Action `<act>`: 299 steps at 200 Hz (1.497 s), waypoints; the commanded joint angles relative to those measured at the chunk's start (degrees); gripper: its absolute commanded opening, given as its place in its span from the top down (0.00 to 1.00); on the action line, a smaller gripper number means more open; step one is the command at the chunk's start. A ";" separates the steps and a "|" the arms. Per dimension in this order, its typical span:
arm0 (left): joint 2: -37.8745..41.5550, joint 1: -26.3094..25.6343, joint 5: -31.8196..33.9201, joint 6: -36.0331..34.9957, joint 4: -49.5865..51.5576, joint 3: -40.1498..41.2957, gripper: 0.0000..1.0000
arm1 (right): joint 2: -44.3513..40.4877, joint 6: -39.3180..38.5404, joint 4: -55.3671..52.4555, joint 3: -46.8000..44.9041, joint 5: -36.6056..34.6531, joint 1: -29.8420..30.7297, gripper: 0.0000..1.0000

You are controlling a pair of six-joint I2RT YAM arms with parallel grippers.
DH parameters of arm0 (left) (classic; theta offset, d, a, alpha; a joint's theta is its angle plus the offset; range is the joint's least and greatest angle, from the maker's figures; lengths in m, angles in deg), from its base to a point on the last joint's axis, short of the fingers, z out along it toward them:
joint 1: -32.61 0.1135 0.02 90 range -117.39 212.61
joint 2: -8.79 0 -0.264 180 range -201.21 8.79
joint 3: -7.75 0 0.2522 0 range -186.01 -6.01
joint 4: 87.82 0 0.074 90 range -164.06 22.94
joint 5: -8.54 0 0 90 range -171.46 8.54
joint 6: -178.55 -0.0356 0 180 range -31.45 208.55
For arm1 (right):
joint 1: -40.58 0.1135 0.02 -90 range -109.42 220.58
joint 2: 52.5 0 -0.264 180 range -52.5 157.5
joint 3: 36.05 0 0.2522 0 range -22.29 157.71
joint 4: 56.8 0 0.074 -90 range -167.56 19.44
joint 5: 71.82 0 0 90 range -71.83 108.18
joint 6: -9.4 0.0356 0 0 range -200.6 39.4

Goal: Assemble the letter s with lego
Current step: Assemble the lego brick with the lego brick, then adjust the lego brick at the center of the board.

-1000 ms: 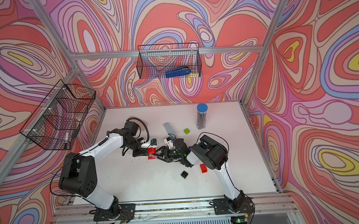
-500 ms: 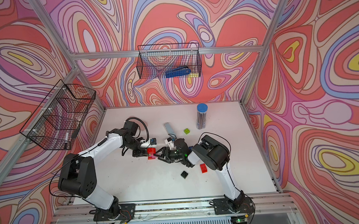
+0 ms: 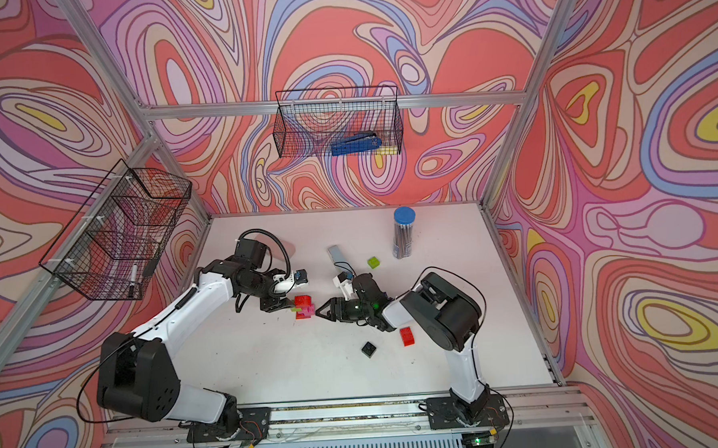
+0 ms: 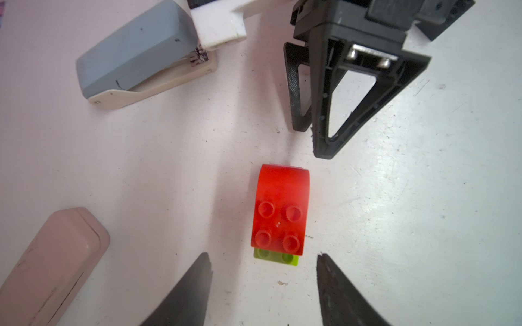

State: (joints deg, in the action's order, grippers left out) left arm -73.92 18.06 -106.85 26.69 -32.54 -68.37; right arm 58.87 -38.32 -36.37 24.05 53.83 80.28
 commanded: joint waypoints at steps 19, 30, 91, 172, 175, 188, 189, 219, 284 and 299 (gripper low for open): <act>4.31 0.45 -2.54 3.34 -0.66 1.48 0.34 | -5.60 -28.52 -9.58 0.59 -4.22 -0.15 0.34; 4.88 0.57 -3.05 4.11 -0.50 1.26 0.33 | -5.94 -32.12 -7.64 0.50 -3.93 -0.13 0.33; 7.30 1.58 -5.16 6.92 -0.69 1.10 0.26 | -1.92 -50.54 -5.98 5.59 -3.41 1.13 0.26; 7.40 2.19 -5.55 7.23 -0.66 1.11 0.22 | 5.16 -58.84 -5.70 11.63 -1.08 3.01 0.24; 7.28 2.18 -5.55 7.30 -0.58 1.14 0.22 | 5.31 -58.93 -5.67 11.78 -0.97 3.08 0.24; 6.91 2.16 -5.59 7.20 -0.28 0.88 0.22 | 6.26 -59.24 -5.64 12.48 -0.53 3.23 0.25; 6.89 2.16 -5.61 7.20 -0.24 0.86 0.22 | 6.33 -59.24 -5.64 12.51 -0.52 3.25 0.25; 6.44 2.15 -5.58 7.16 0.10 0.62 0.22 | 7.71 -59.33 -5.28 13.82 0.61 3.41 0.30; 5.81 2.22 -4.94 7.44 -0.27 0.62 0.21 | 9.82 -58.85 -5.02 16.05 3.36 3.48 0.44; 5.90 2.15 -4.93 7.64 -0.56 0.84 0.21 | 10.27 -58.63 -5.12 16.50 3.55 3.51 0.47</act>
State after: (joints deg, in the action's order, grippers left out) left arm -67.82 19.92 -111.05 34.18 -33.15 -67.50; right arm 67.76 -97.42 -41.85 39.00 55.63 83.43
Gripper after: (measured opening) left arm 0.786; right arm 0.547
